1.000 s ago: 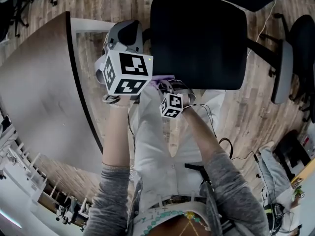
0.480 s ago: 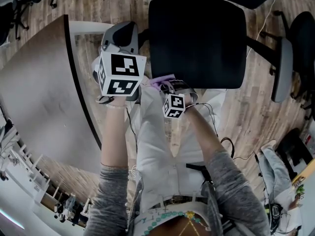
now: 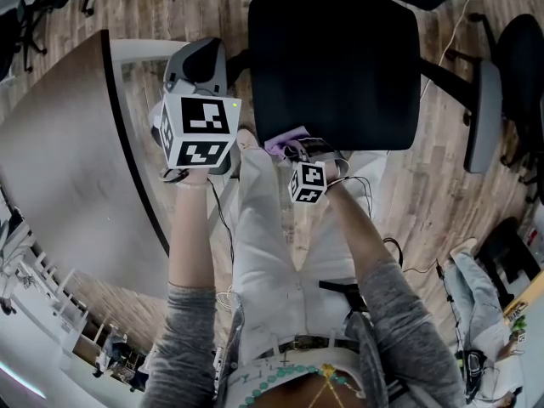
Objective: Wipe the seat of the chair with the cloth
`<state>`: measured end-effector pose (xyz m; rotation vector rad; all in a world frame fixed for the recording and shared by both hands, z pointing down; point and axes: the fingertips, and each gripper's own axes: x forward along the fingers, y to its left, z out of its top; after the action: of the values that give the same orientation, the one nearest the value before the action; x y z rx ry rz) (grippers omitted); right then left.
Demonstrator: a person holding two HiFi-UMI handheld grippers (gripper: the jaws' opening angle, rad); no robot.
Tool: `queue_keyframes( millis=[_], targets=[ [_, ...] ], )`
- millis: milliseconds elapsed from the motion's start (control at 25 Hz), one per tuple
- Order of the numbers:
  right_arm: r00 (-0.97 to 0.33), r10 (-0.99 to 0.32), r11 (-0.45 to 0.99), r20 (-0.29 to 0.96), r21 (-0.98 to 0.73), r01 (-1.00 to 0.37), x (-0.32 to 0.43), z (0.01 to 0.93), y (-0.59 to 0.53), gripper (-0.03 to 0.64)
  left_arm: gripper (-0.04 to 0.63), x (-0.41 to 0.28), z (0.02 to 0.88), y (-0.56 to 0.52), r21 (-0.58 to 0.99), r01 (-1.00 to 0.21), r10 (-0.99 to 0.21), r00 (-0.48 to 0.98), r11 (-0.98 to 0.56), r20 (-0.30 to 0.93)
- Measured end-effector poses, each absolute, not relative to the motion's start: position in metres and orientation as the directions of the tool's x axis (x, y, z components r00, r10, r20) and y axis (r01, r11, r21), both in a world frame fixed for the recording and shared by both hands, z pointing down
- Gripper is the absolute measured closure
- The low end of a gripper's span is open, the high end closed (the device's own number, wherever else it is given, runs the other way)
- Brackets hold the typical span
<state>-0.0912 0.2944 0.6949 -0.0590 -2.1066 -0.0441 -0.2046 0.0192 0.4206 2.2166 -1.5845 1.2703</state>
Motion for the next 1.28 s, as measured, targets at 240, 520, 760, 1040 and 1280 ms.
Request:
queue_keyframes(
  millis=[240, 520, 760, 1040, 1280],
  targets=[
    [-0.492, 0.029, 0.999, 0.87, -0.016, 0.031, -0.07, 0.699, 0.29, 0.565, 0.594, -0.204, 0.422, 0.019, -0.348, -0.83, -0.717, 0.087, -0.436, 0.691],
    [-0.48, 0.031, 0.999, 0.877, -0.024, 0.021, -0.061, 0.7, 0.289, 0.565, 0.594, -0.204, 0.421, 0.019, -0.349, -0.83, -0.718, 0.086, -0.436, 0.691],
    [-0.47, 0.036, 0.999, 0.882, -0.02, 0.038, -0.052, 0.702, 0.286, 0.565, 0.594, -0.202, 0.422, 0.017, -0.355, -0.827, -0.717, 0.081, -0.437, 0.693],
    [-0.451, 0.034, 0.999, 0.892, -0.029, 0.018, -0.031, 0.704, 0.283, 0.565, 0.595, -0.201, 0.421, 0.016, -0.358, -0.826, -0.718, 0.079, -0.436, 0.692],
    [-0.436, 0.042, 0.998, 0.899, -0.02, 0.055, -0.022, 0.705, 0.283, 0.565, 0.594, -0.202, 0.42, 0.016, -0.356, -0.825, -0.718, 0.084, -0.439, 0.691]
  ],
)
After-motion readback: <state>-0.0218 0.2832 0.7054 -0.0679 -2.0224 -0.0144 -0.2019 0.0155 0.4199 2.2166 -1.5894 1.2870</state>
